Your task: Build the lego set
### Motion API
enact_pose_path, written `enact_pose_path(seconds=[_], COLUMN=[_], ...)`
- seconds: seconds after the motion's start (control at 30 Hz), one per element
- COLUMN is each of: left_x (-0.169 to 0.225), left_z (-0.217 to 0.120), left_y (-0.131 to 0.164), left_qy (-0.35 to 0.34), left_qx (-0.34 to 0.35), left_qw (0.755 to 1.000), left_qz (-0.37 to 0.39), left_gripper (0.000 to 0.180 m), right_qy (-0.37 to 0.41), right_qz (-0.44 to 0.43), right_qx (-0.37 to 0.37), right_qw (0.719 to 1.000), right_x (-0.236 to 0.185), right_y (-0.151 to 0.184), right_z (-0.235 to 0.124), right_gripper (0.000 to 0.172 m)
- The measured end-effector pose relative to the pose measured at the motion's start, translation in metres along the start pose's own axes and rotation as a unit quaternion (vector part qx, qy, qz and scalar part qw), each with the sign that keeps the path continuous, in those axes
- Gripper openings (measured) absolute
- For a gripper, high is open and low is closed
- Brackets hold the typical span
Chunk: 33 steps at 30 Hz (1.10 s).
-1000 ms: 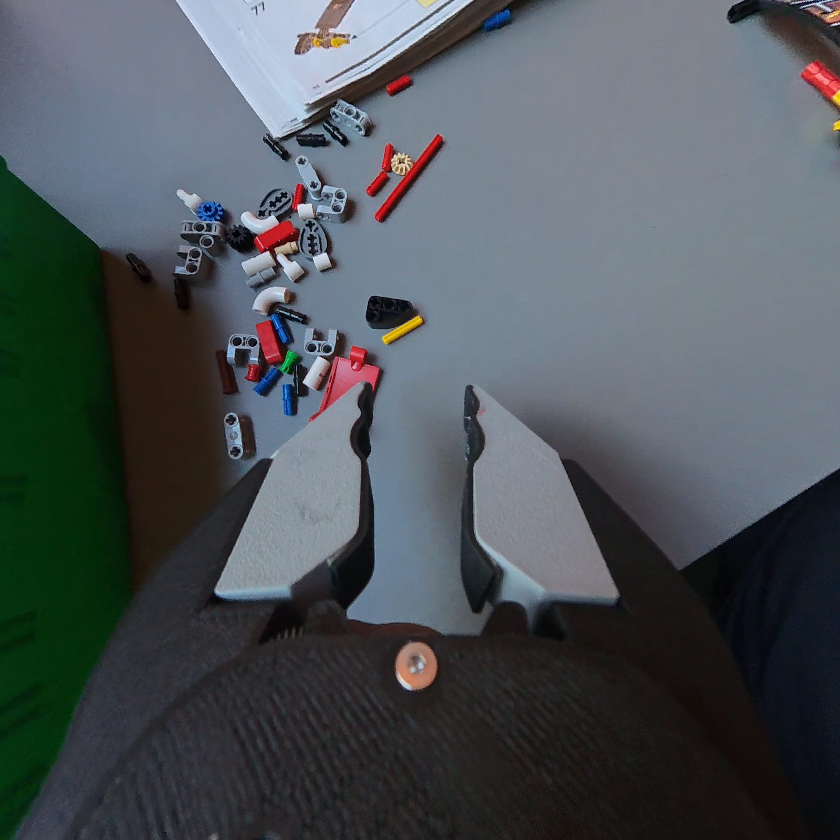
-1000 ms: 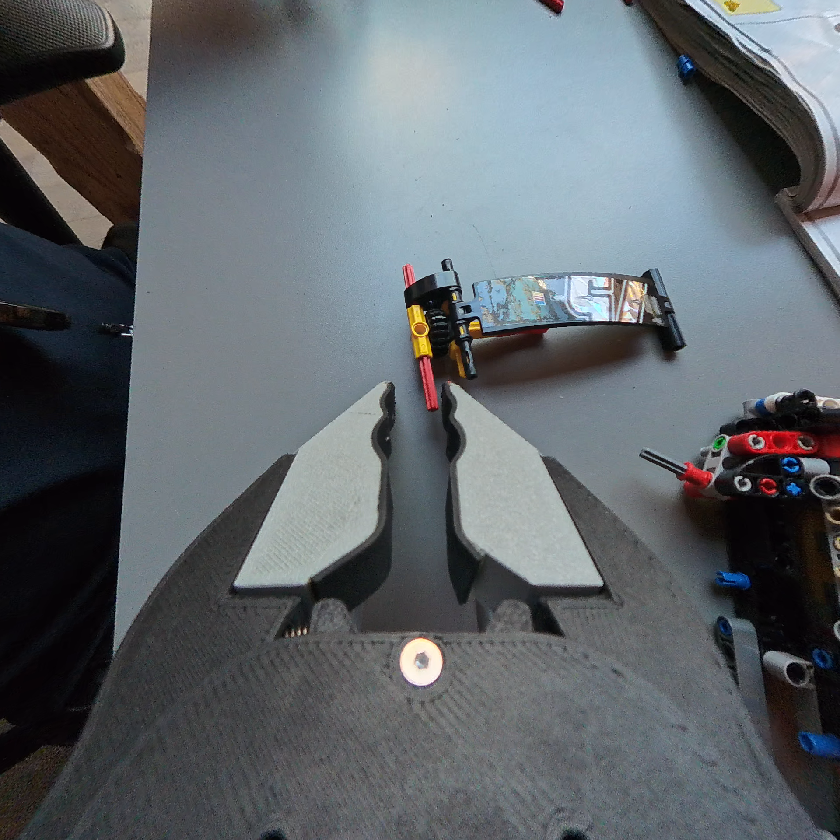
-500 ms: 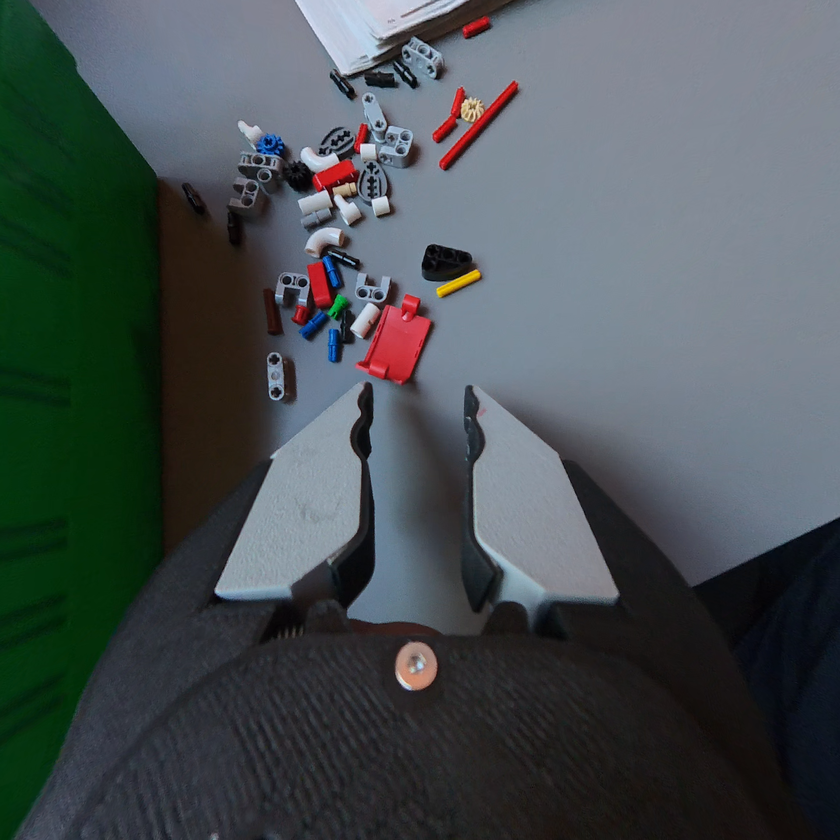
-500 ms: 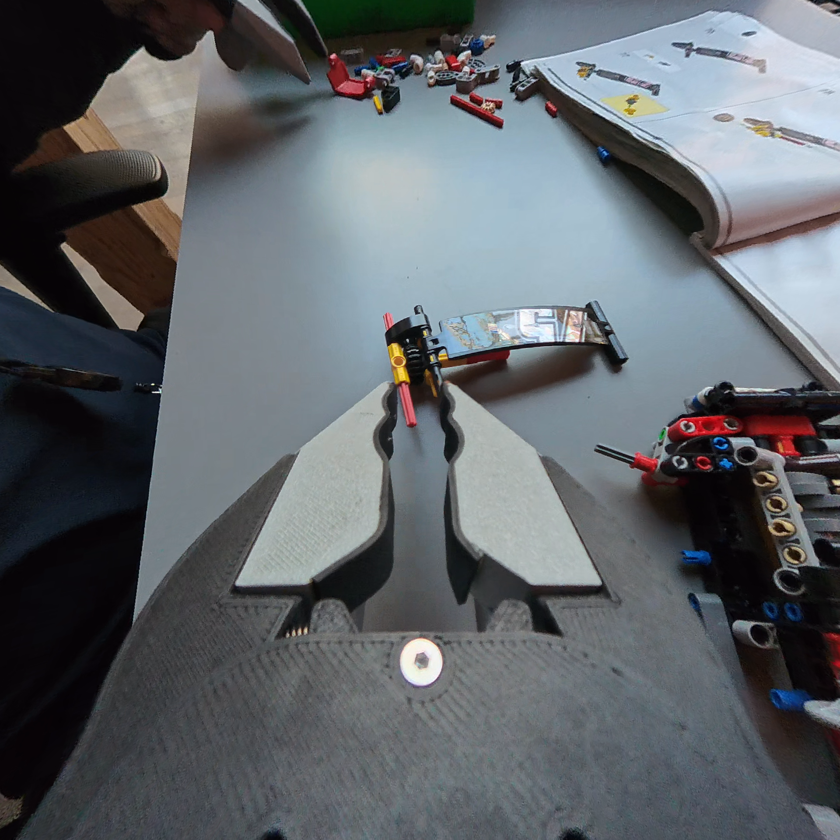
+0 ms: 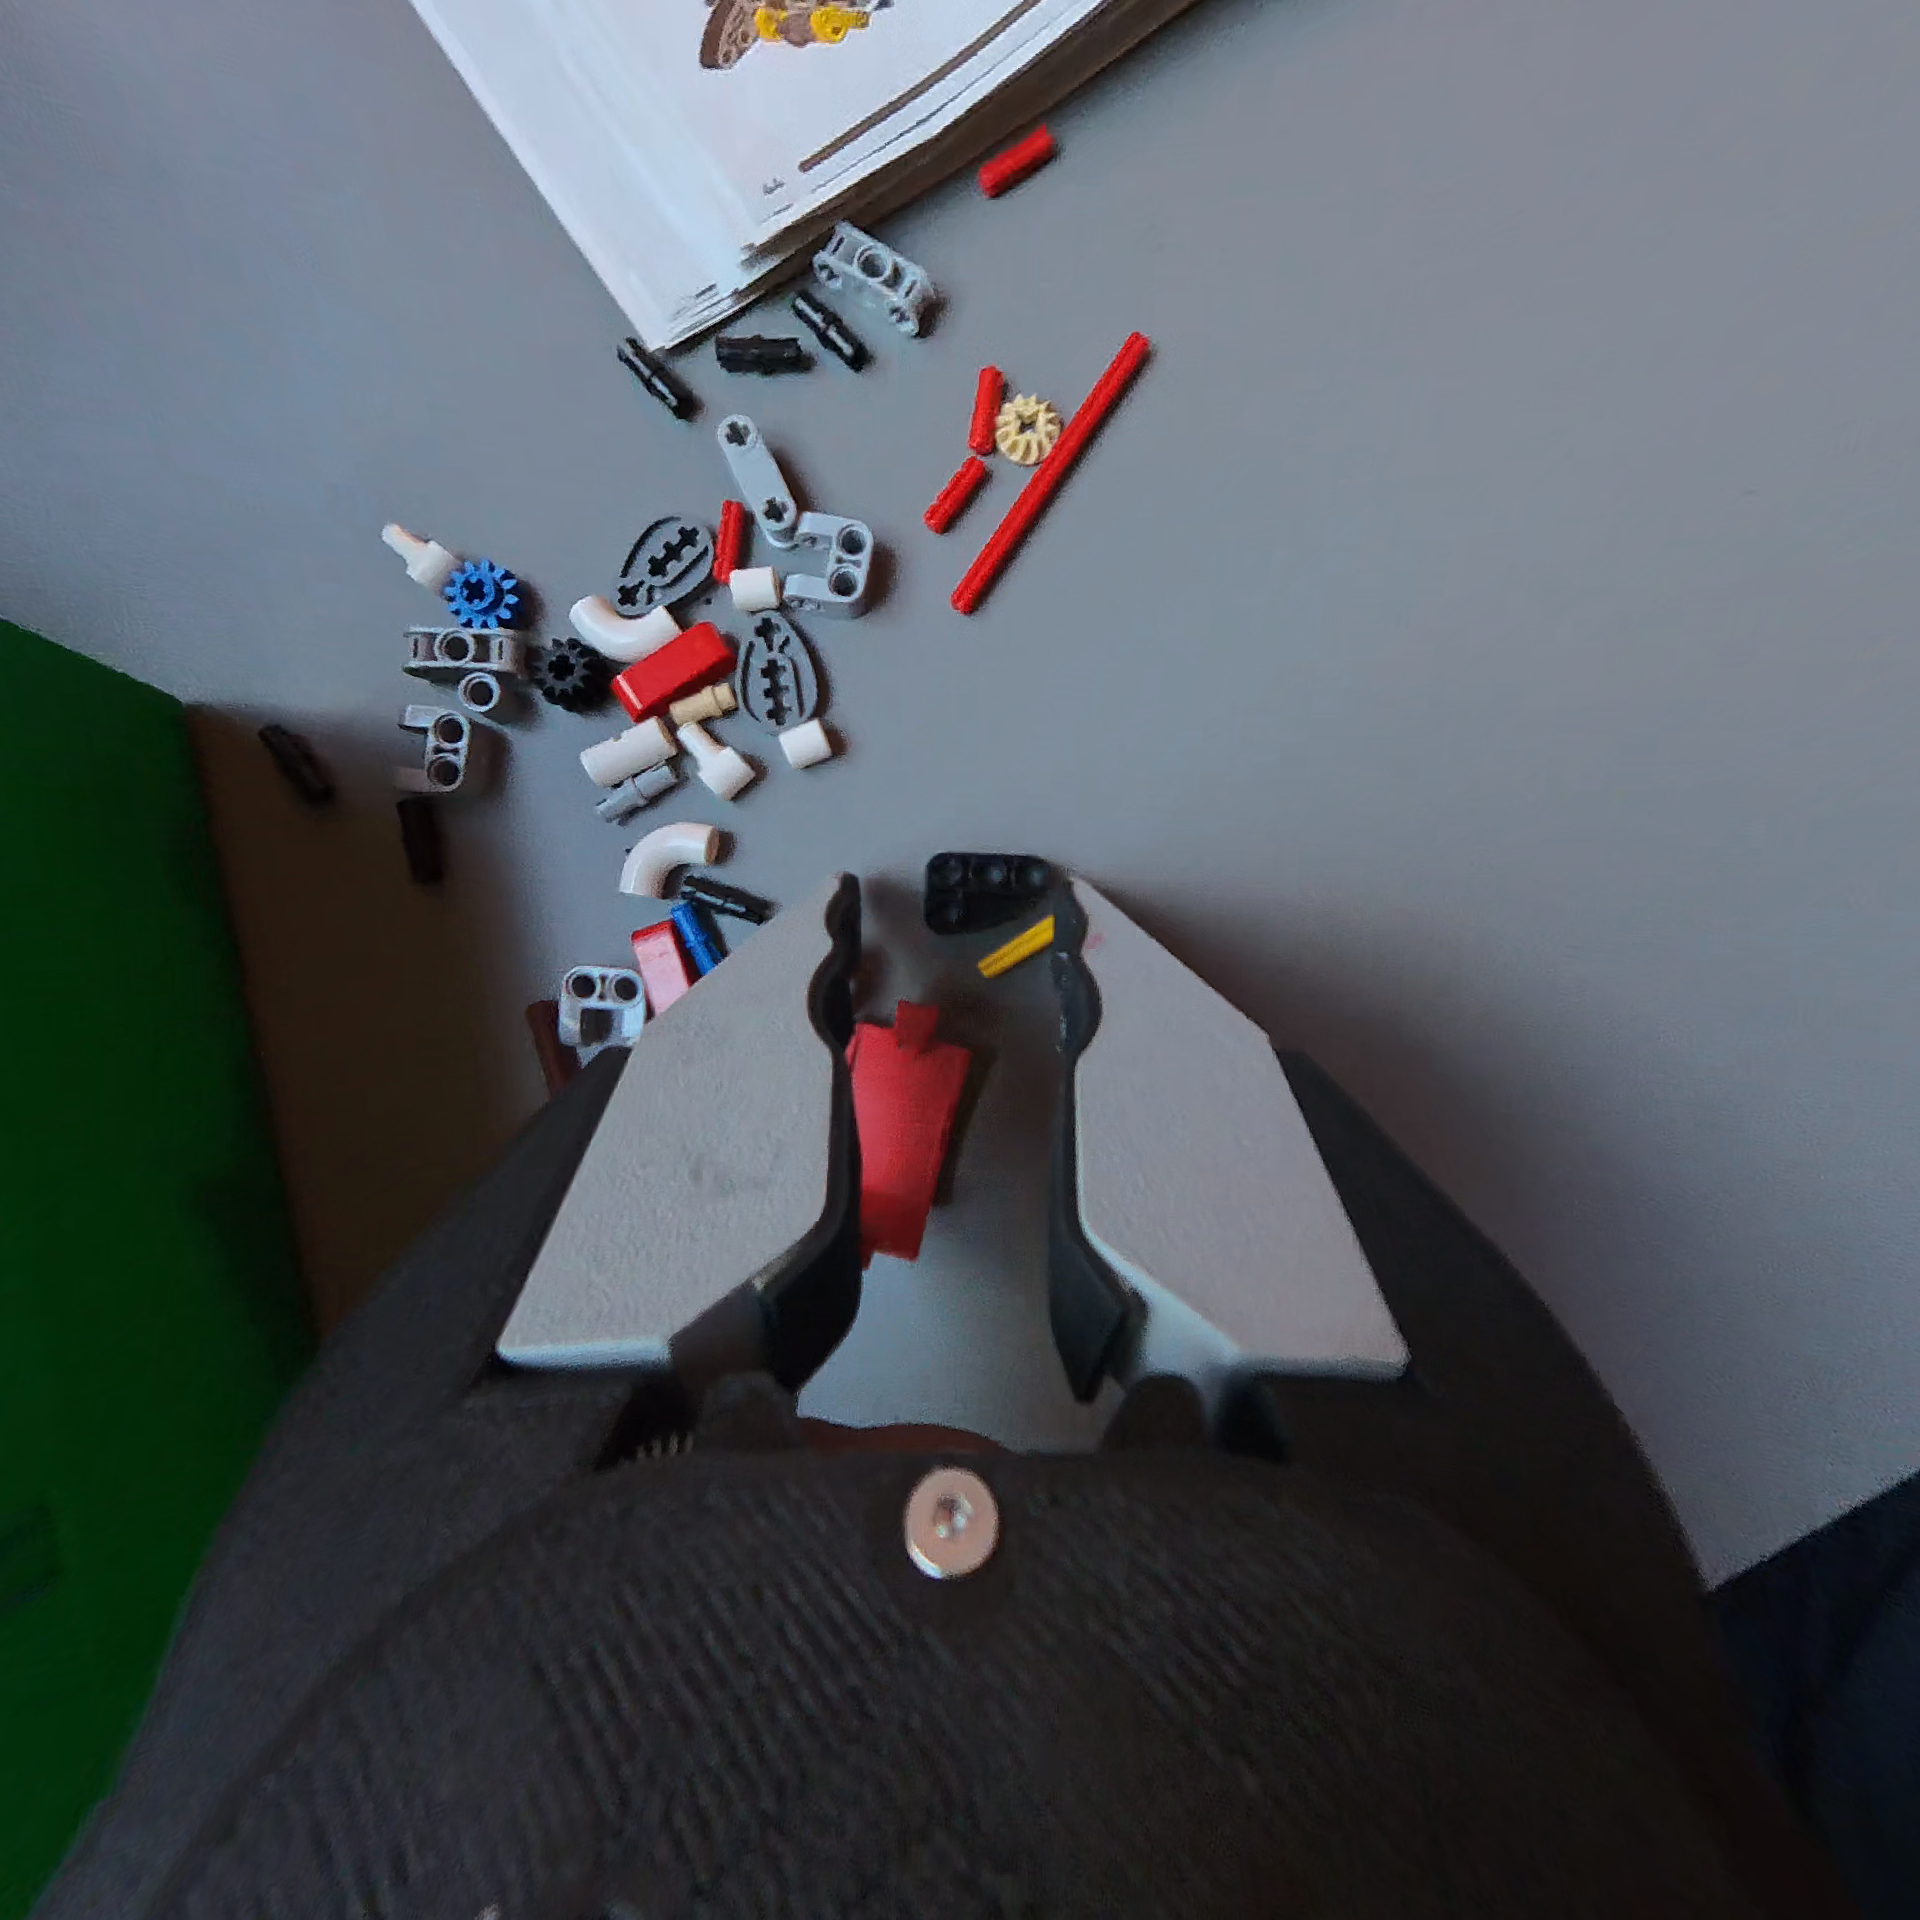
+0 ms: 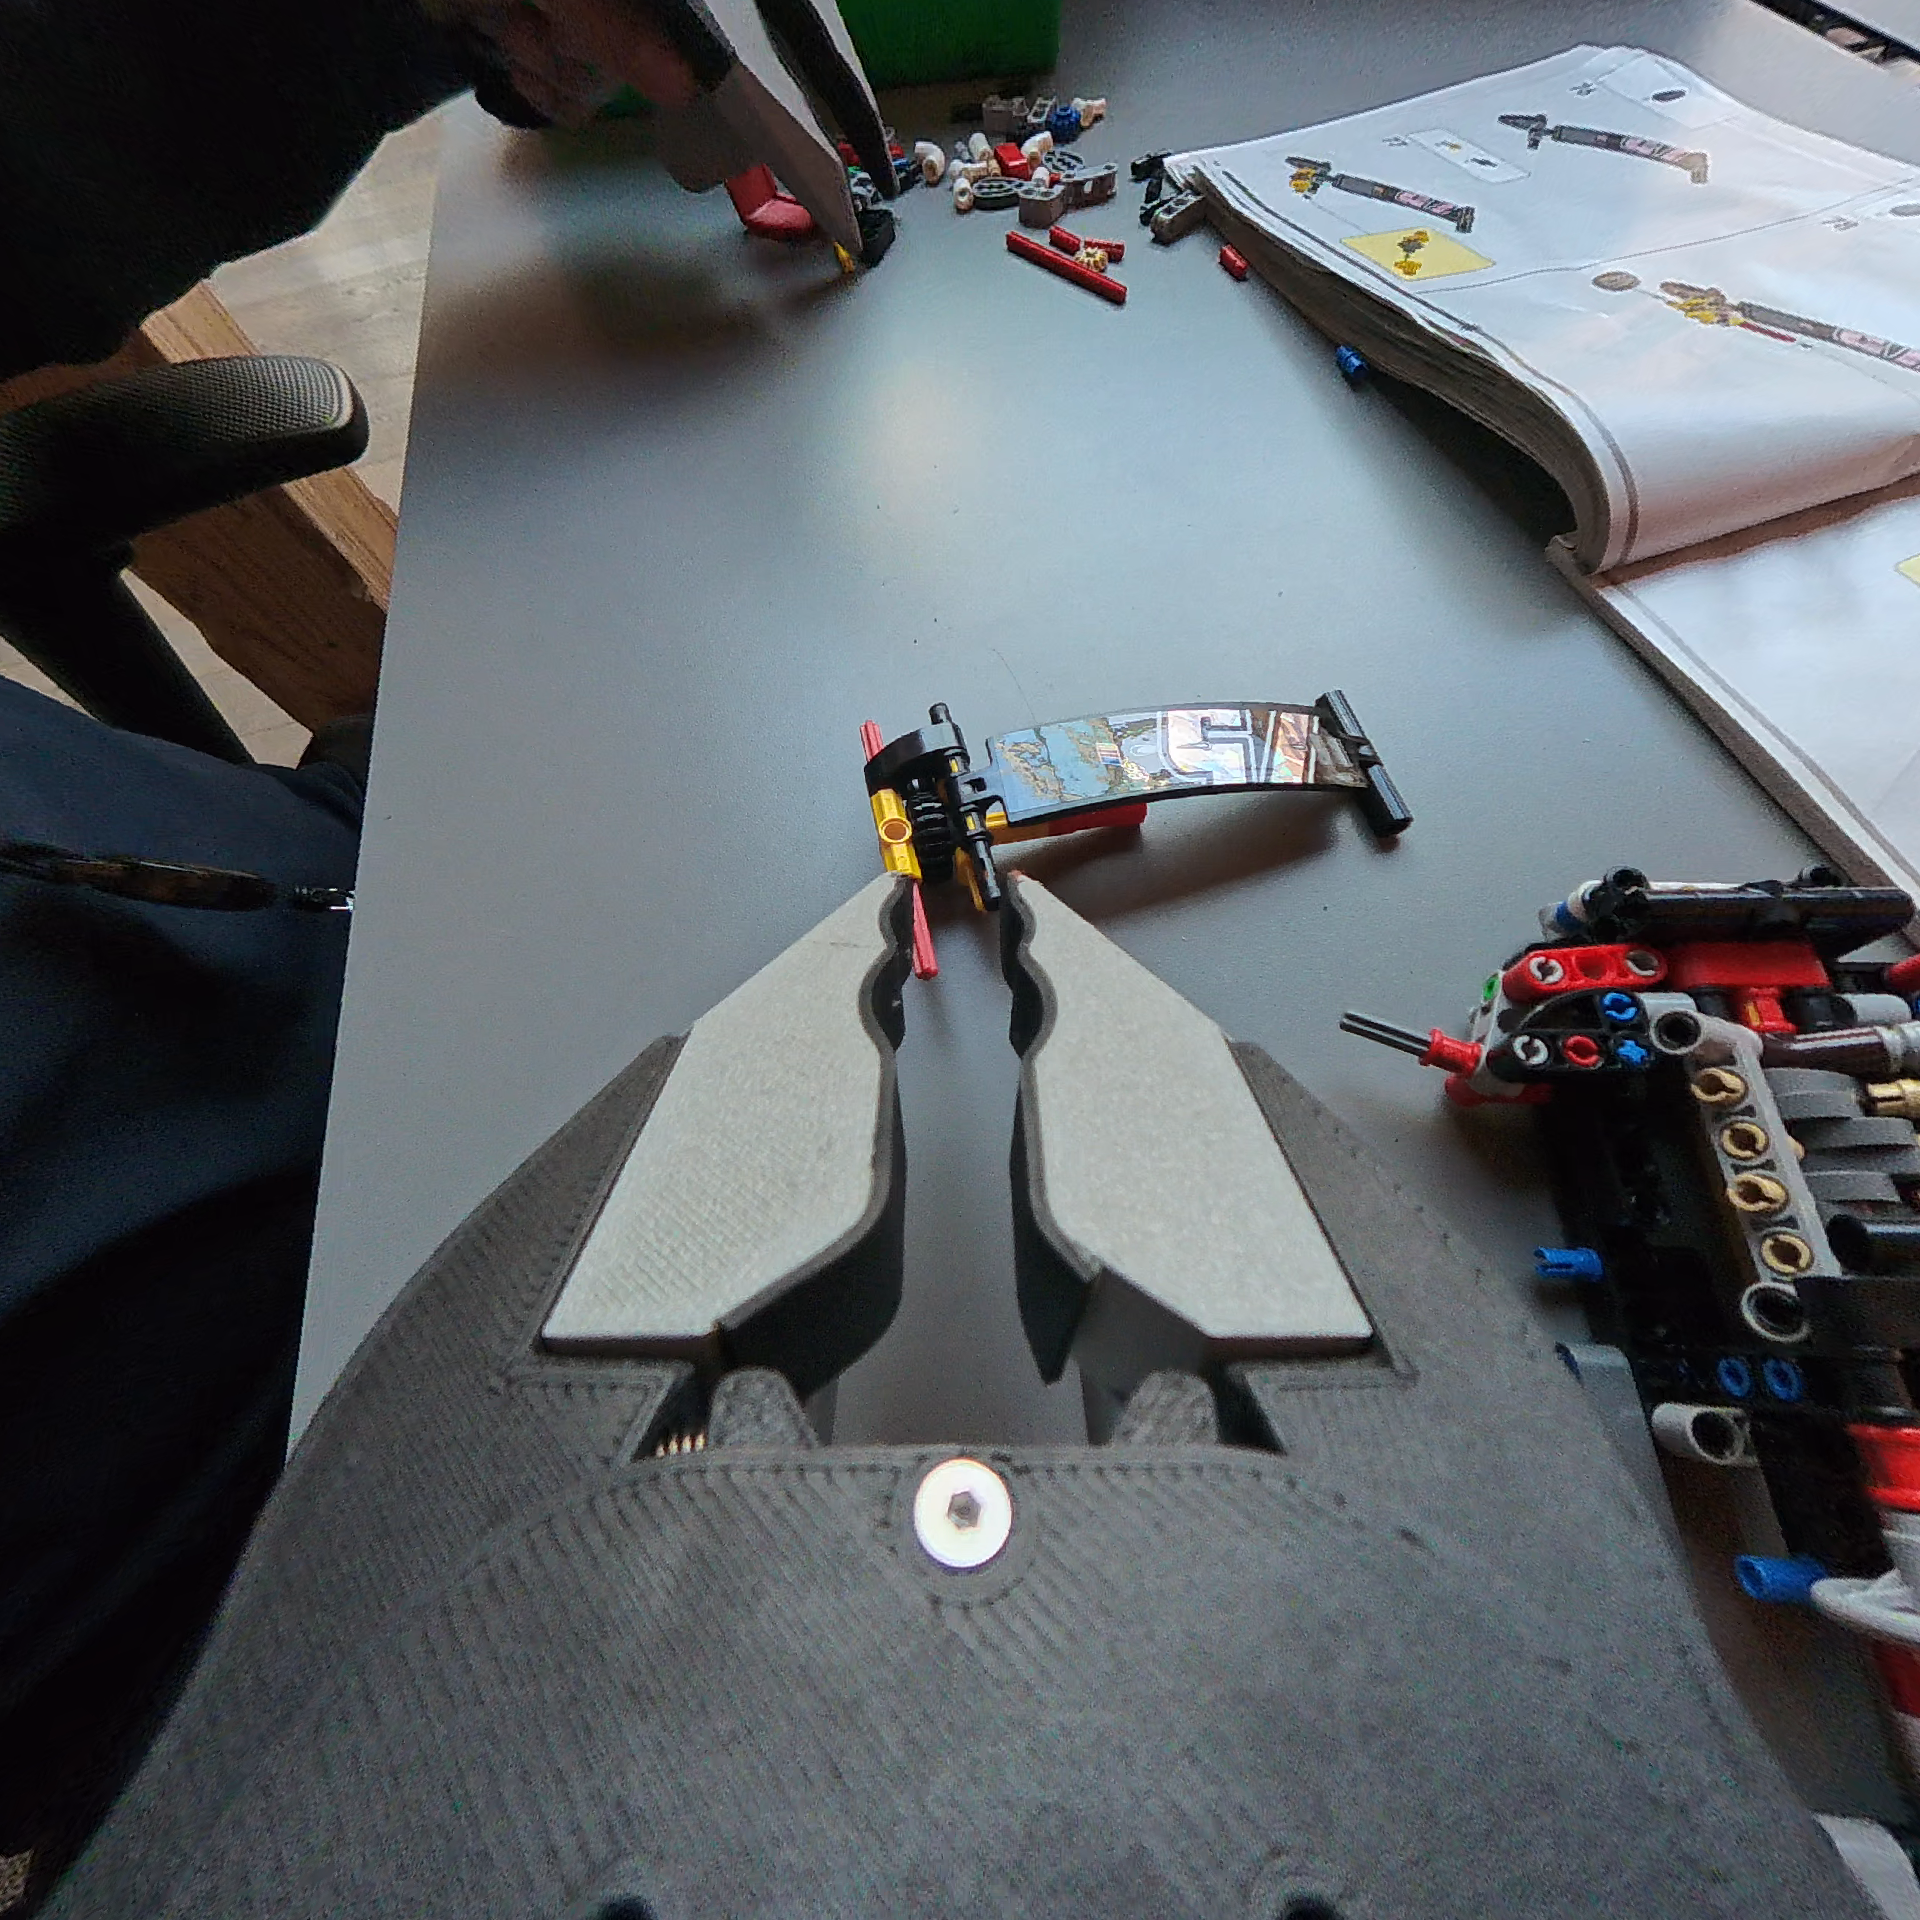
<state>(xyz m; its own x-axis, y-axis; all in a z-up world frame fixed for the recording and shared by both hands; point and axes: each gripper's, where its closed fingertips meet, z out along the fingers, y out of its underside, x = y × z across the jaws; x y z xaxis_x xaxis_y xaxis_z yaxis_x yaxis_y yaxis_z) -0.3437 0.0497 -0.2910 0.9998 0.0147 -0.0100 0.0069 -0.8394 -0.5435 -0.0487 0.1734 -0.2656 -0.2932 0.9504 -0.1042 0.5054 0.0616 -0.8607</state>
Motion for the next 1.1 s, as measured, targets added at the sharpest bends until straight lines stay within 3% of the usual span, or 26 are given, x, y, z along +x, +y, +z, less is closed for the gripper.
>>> enact_pose_path(seconds=[0.33, 0.47, 0.57, 0.63, 0.73, 0.83, 0.93, 1.1], left_x=[0.003, 0.018, 0.079, 0.152, 0.257, 0.339, 0.356, 0.359], left_z=[0.006, -0.003, -0.018, -0.021, -0.010, 0.002, 0.039, 0.052], left_y=[-0.003, -0.028, -0.074, -0.092, -0.085, -0.070, -0.060, -0.076], left_qy=[0.000, -0.011, 0.043, 0.136, 0.226, 0.263, 0.200, 0.225], left_qx=[-0.007, 0.039, 0.119, 0.143, 0.112, 0.100, 0.070, 0.092], left_qw=[1.000, 0.997, 0.985, 0.967, 0.936, 0.900, 0.886, 0.896], left_qz=[0.026, 0.062, 0.115, 0.159, 0.245, 0.332, 0.413, 0.372], left_gripper=[0.022, 0.022, 0.022, 0.021, 0.022, 0.022, 0.022, 0.022], right_qy=[0.001, 0.006, 0.017, 0.028, 0.049, 0.081, 0.099, 0.108], right_qz=[-0.009, -0.006, -0.003, -0.001, 0.007, 0.020, 0.039, 0.054], right_qx=[-0.007, 0.003, 0.015, 0.026, 0.047, 0.072, 0.088, 0.096], right_qw=[1.000, 1.000, 1.000, 0.999, 0.998, 0.994, 0.990, 0.988], right_x=[-0.001, 0.001, 0.005, 0.009, 0.017, 0.030, 0.040, 0.045], right_y=[0.002, -0.001, -0.004, -0.007, -0.012, -0.016, -0.015, -0.010], right_z=[0.002, -0.001, -0.004, -0.007, -0.015, -0.028, -0.039, -0.052], right_gripper=[0.012, 0.011, 0.011, 0.011, 0.010, 0.008, 0.007, 0.007])
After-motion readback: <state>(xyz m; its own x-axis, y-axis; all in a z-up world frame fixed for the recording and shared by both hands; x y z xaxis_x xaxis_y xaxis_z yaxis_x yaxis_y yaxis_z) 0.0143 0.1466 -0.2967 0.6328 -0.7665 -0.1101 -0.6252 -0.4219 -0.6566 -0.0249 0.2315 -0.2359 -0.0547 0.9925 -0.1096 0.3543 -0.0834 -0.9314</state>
